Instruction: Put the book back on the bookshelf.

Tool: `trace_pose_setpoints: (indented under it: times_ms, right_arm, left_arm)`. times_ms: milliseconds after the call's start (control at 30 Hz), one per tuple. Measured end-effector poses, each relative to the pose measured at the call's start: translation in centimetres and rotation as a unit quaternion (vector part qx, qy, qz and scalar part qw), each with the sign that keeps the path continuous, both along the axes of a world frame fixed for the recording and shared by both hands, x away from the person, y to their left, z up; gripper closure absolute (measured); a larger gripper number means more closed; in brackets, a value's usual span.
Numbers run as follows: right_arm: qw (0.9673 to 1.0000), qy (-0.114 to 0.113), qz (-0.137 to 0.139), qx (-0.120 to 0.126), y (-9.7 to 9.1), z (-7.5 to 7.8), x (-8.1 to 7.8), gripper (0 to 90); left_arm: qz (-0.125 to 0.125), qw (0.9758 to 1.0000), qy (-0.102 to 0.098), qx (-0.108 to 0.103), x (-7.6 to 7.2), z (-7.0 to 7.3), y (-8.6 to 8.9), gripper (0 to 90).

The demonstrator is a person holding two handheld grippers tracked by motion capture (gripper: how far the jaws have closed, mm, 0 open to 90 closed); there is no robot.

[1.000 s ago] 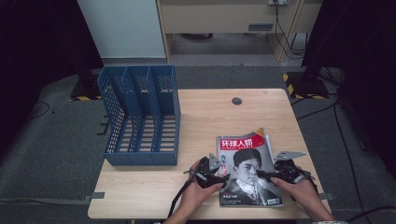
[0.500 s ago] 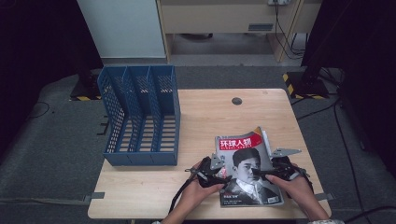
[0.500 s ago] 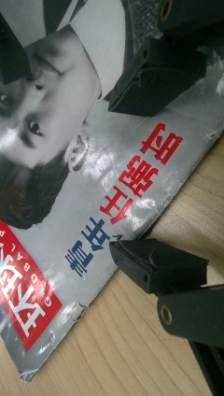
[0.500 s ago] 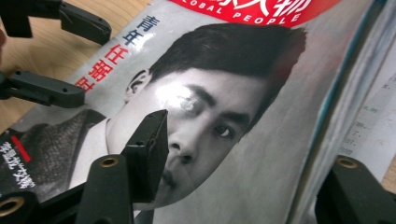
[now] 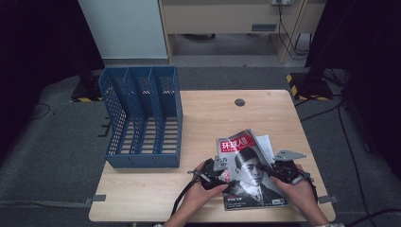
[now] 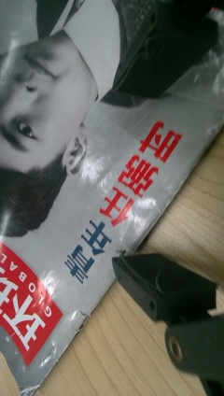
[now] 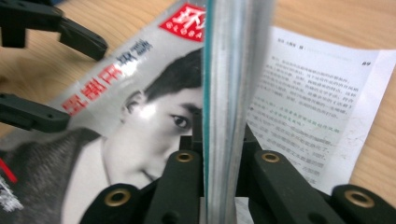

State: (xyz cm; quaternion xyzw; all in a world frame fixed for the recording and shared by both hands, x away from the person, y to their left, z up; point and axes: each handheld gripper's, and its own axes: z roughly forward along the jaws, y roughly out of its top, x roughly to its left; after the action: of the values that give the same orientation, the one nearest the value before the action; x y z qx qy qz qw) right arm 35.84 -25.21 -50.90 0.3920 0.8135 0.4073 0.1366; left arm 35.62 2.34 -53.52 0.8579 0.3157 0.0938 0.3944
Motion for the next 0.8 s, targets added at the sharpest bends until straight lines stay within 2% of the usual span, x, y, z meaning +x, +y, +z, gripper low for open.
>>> trace_pose_setpoints:
  times_ms: [100,167,333,467,533,567,600,633,667,733,800]
  right_arm:
    - [0.9998,-0.013,0.011,0.005,0.1,0.4,-0.2,87.0]
    - [0.9992,-0.025,0.024,0.021,0.2,1.0,-0.6,87.7]
    - [0.9979,-0.041,0.034,0.037,0.0,1.9,-1.1,87.8]
    - [0.9942,-0.059,0.049,0.076,-0.5,2.8,-1.7,87.9]
    - [0.9938,-0.058,0.049,0.082,-0.6,2.9,-1.7,87.9]
    - [0.9931,-0.053,0.048,0.093,-0.7,2.8,-1.6,87.9]
    - [0.9921,-0.048,0.051,0.104,-0.7,2.6,-1.5,87.9]
    - [0.9921,-0.048,0.051,0.104,-0.7,2.6,-1.5,87.9]
    - [0.9915,-0.037,0.053,0.113,-0.6,2.4,-1.4,87.8]
    - [0.9913,-0.032,0.052,0.116,-0.6,2.2,-1.4,87.7]
    - [0.9918,-0.023,0.049,0.116,-0.5,1.8,-1.3,87.5]
  left_arm:
    - [0.010,0.9999,0.005,-0.009,0.1,0.0,0.3,11.3]
    - [0.018,0.9997,0.009,-0.013,0.2,0.0,0.7,10.9]
    - [0.033,0.9990,0.015,-0.025,0.4,0.0,1.1,10.5]
    - [0.026,0.9968,0.041,-0.063,0.7,-0.1,1.4,7.7]
    - [0.017,0.9965,0.046,-0.068,0.7,-0.1,1.3,7.9]
    - [0.010,0.9964,0.048,-0.070,0.6,-0.1,1.2,8.7]
    - [-0.010,0.9968,0.046,-0.065,0.5,-0.1,0.7,9.0]
    - [-0.010,0.9968,0.046,-0.065,0.5,-0.1,0.7,9.2]
    - [-0.016,0.9971,0.043,-0.061,0.4,-0.1,0.5,8.5]
    - [-0.013,0.9976,0.039,-0.055,0.2,-0.1,0.3,8.1]
    - [-0.009,0.9973,0.042,-0.059,0.2,-0.1,0.4,8.9]
